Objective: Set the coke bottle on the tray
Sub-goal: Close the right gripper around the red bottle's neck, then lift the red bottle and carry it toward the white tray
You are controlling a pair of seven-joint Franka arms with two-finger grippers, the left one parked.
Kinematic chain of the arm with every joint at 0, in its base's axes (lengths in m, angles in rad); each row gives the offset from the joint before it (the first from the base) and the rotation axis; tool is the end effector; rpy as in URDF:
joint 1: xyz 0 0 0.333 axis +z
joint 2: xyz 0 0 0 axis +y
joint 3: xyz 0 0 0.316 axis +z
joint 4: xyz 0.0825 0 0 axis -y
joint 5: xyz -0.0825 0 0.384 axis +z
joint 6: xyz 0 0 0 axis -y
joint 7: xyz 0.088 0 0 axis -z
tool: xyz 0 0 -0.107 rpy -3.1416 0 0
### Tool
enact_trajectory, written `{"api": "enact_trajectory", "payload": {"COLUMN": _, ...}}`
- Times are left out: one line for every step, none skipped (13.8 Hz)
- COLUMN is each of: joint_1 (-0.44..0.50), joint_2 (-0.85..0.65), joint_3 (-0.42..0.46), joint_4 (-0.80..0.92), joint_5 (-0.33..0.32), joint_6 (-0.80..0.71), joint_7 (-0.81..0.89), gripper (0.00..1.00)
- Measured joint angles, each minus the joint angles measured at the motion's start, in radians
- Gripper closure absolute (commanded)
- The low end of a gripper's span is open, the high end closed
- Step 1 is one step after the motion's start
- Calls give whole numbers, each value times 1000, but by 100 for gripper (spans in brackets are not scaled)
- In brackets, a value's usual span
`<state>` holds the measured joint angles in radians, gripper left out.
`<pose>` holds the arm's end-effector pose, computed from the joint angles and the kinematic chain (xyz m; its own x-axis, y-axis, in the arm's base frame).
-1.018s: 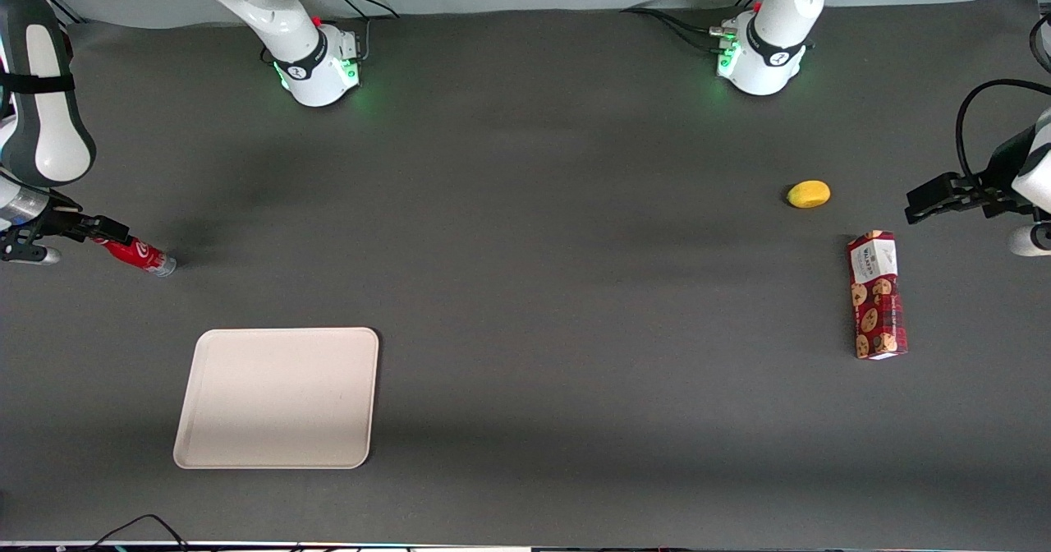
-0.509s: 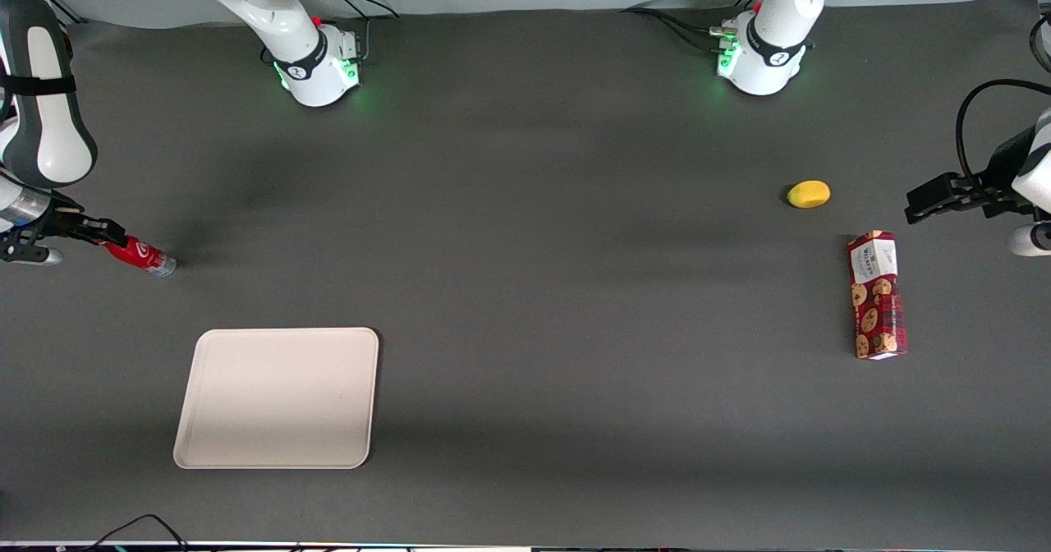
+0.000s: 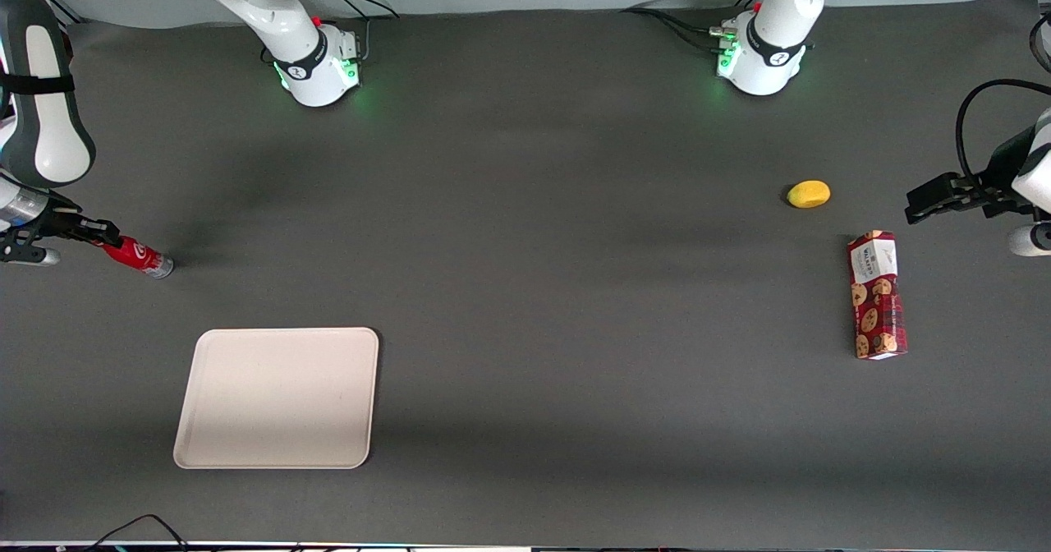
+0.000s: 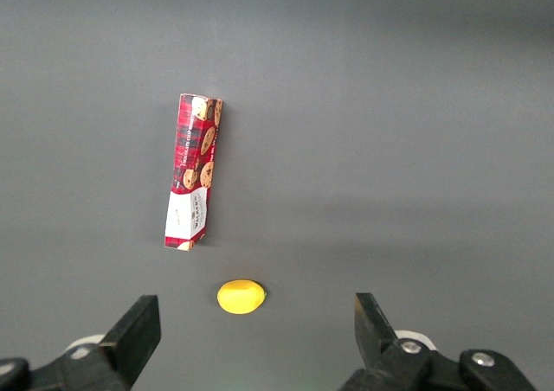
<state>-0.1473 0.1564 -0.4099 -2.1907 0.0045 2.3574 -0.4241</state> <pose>0.4693 -0.2902 0.3231 0.9914 -0.1308 -0.0030 -0.1303 -0.9895 0.0632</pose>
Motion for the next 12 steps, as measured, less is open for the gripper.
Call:
{"api": "enact_trajectory", "payload": {"joint_1": 2, "joint_2": -9, "joint_3": 0, "joint_4": 28, "joint_5": 0, "joint_6": -44, "joint_7": 8, "gripper": 100}}
{"api": "enact_trajectory", "payload": {"joint_1": 5, "joint_2": -21, "joint_3": 0, "joint_4": 62, "joint_5": 0, "joint_6": -100, "joint_7": 18, "gripper": 100}}
{"api": "enact_trajectory", "payload": {"joint_1": 6, "joint_2": -37, "joint_3": 0, "joint_4": 96, "joint_5": 0, "joint_6": -153, "joint_7": 25, "gripper": 100}}
{"api": "enact_trajectory", "payload": {"joint_1": 7, "joint_2": -54, "joint_3": 0, "joint_4": 129, "joint_5": 0, "joint_6": -205, "joint_7": 33, "gripper": 100}}
{"api": "enact_trajectory", "payload": {"joint_1": 8, "joint_2": -72, "joint_3": 0, "joint_4": 167, "joint_5": 0, "joint_6": -262, "joint_7": 41, "gripper": 100}}
{"api": "enact_trajectory", "payload": {"joint_1": 11, "joint_2": -88, "joint_3": 1, "joint_4": 207, "joint_5": -1, "joint_6": -322, "joint_7": 50, "gripper": 100}}
{"api": "enact_trajectory", "payload": {"joint_1": 16, "joint_2": -102, "joint_3": 2, "joint_4": 252, "joint_5": -3, "joint_6": -386, "joint_7": 62, "gripper": 100}}
{"api": "enact_trajectory", "payload": {"joint_1": 20, "joint_2": -113, "joint_3": 3, "joint_4": 300, "joint_5": -10, "joint_6": -444, "joint_7": 78, "gripper": 100}}
{"api": "enact_trajectory", "payload": {"joint_1": 24, "joint_2": -121, "joint_3": 7, "joint_4": 351, "joint_5": -23, "joint_6": -498, "joint_7": 92, "gripper": 100}}
{"api": "enact_trajectory", "payload": {"joint_1": 27, "joint_2": -126, "joint_3": 17, "joint_4": 399, "joint_5": -32, "joint_6": -542, "joint_7": 105, "gripper": 100}}
{"api": "enact_trajectory", "payload": {"joint_1": 31, "joint_2": -128, "joint_3": 31, "joint_4": 445, "joint_5": -36, "joint_6": -578, "joint_7": 122, "gripper": 100}}
{"api": "enact_trajectory", "payload": {"joint_1": 33, "joint_2": -127, "joint_3": 48, "joint_4": 490, "joint_5": -40, "joint_6": -601, "joint_7": 143, "gripper": 100}}
